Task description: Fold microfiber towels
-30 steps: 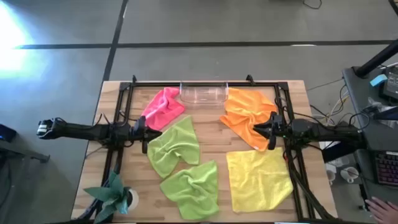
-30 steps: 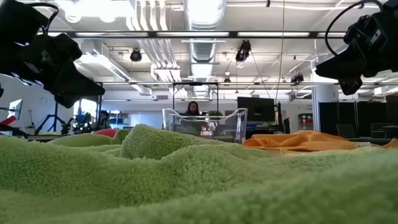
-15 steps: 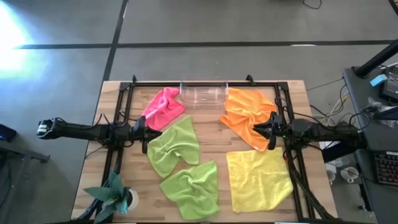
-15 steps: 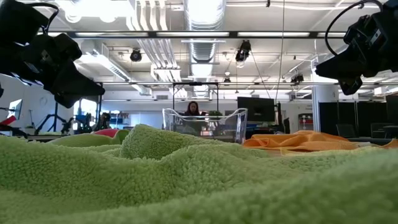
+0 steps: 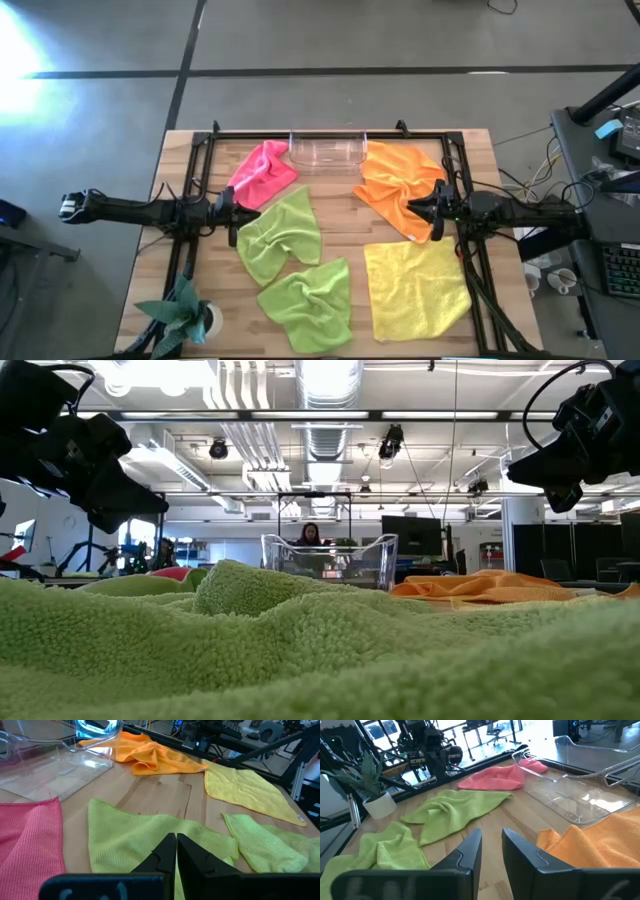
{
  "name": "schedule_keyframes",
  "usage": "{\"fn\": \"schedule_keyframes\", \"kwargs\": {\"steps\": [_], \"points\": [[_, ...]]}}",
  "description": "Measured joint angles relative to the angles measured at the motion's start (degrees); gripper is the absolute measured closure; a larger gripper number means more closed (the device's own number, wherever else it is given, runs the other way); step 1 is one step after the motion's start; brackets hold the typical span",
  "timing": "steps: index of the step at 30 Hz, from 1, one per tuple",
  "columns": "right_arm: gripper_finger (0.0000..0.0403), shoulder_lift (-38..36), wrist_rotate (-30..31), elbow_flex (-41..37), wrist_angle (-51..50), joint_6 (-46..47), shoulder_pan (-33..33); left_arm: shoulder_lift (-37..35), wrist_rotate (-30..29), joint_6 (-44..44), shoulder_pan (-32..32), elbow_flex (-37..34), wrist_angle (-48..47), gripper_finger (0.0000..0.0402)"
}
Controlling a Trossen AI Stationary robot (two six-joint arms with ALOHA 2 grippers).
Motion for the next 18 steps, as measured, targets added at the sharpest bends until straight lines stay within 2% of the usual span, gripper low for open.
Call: {"fn": "schedule_keyframes", "kwargs": {"steps": [18], "points": [[0.0335,0.0,0.0,0.0,0.0,0.0,0.0,0.0,0.0,0.0,0.0,0.0,0.0,0.0402]]}}
